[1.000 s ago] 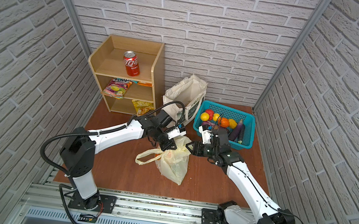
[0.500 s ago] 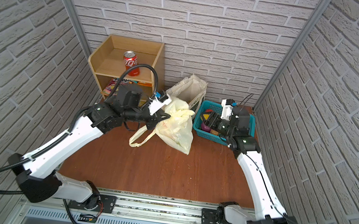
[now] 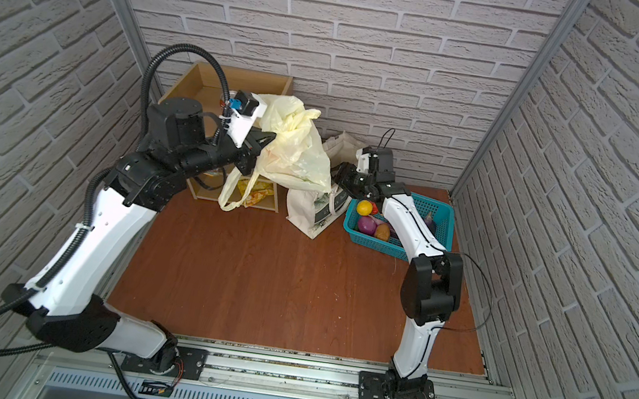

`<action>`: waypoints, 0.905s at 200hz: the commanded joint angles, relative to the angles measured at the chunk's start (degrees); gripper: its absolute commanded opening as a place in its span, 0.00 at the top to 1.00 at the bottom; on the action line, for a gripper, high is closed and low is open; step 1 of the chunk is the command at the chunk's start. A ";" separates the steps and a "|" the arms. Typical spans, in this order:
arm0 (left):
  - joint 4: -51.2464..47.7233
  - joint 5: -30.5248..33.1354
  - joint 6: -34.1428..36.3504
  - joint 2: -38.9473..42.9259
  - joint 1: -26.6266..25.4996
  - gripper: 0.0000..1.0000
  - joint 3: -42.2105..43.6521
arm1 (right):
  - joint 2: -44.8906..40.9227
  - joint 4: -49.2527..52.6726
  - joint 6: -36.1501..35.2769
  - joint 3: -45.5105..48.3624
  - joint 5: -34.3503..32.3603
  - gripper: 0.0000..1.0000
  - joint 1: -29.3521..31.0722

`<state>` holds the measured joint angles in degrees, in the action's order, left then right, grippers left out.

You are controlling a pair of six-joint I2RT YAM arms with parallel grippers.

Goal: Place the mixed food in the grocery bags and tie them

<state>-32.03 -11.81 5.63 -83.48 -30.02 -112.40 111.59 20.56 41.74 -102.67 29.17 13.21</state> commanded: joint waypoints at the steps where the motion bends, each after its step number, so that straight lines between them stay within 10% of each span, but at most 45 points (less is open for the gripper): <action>1: -0.18 -0.22 1.81 -2.42 0.39 1.00 -4.92 | 0.95 5.48 -2.95 -3.32 1.64 0.78 2.11; 15: -2.80 -0.52 2.57 -4.56 0.40 1.00 -8.77 | -0.29 6.43 -4.97 -2.31 2.23 0.94 2.50; 99: -7.98 -1.55 4.72 -9.61 -0.43 1.00 -19.37 | -17.87 13.84 -18.76 10.39 10.38 0.95 5.35; 181: -15.15 -7.40 11.78 -12.91 -2.75 1.00 -17.76 | -29.08 12.47 -20.91 27.02 2.27 0.95 5.68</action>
<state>-44.45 -15.97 12.73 -94.76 -31.92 -131.24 84.75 35.31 22.55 -77.41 33.30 18.92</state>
